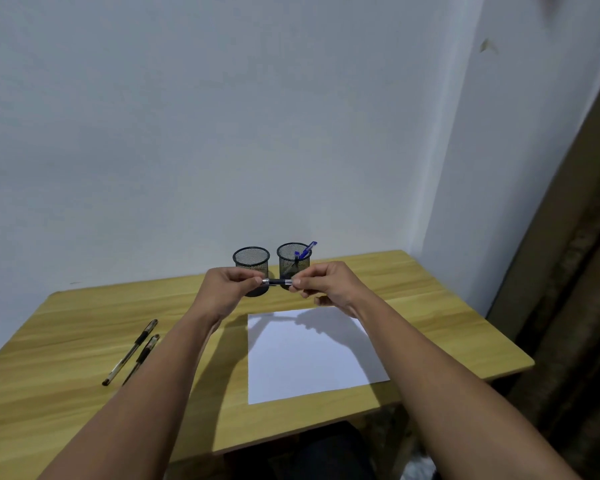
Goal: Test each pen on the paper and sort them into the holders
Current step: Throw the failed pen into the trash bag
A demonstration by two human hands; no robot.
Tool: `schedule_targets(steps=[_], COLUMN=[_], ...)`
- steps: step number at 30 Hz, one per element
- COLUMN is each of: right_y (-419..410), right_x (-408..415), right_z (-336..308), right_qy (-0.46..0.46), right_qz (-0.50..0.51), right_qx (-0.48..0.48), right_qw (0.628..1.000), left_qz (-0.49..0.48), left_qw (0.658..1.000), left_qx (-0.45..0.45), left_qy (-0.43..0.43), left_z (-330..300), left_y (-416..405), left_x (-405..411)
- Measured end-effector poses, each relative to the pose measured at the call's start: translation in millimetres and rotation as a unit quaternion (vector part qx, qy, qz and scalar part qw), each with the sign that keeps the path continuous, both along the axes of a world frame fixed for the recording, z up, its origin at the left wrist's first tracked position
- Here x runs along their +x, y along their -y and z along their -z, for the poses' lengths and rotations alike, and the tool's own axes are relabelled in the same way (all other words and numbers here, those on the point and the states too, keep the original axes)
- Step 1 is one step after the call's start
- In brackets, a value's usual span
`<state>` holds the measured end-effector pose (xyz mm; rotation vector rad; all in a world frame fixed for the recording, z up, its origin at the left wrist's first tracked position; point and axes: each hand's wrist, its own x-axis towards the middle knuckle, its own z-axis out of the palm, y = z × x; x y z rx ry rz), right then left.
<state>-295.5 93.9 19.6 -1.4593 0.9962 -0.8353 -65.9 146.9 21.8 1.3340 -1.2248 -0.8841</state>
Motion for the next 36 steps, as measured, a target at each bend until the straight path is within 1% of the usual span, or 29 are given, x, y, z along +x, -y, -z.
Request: schedule_targets(steps=[2,5,7,10,13,15,18,20,24,26,28,30,33,36], right_y=[-1,0,-1,-4,-9,-15,-29,-40,-69,-84,-96,-104,-112,-117], right_x=[-11,-33,-56,-104,-167,-214,-283,-322,-387,-404,-414,-421,-423,-420], right_z=[-6,-17,-25,-30,-22,-10,15,38,99,129,160,192,239,278], right_qy=[-0.054,-0.073,-0.075,-0.064,-0.049,-0.028,-0.010,-0.025,-0.034,-0.052,-0.087,-0.123,-0.180,-0.217], right_qz=[-0.013,-0.018,0.005,0.089,0.219,0.320,0.463,0.537,0.640,0.658,0.656,0.645,0.619,0.581], right_qx=[-0.007,0.002,-0.006,-0.028,-0.051,-0.061,-0.059,-0.039,0.032,0.058,0.093,0.137,0.195,0.225], right_qw=[0.998,0.997,0.997,0.994,0.973,0.945,0.885,0.842,0.767,0.749,0.744,0.742,0.740,0.752], left_qz=[0.004,0.024,0.027,0.033,0.062,0.093,0.143,0.172,0.229,0.253,0.265,0.257,0.240,0.235], left_qw=[1.000,0.999,0.998,0.993,0.978,0.954,0.903,0.878,0.856,0.840,0.822,0.807,0.805,0.800], left_qx=[-0.004,-0.021,-0.043,-0.076,-0.071,-0.078,-0.106,-0.114,-0.118,-0.111,-0.112,-0.129,-0.155,-0.168], left_qy=[0.026,0.028,0.036,0.085,0.184,0.273,0.392,0.431,0.449,0.466,0.491,0.516,0.520,0.527], left_z=[-7,-22,-31,-35,-22,-7,17,32,64,78,93,104,114,123], left_y=[2,11,20,32,41,44,40,35,36,41,47,54,66,79], left_x=[-7,-29,-53,-104,-161,-201,-259,-291,-345,-362,-376,-389,-406,-415])
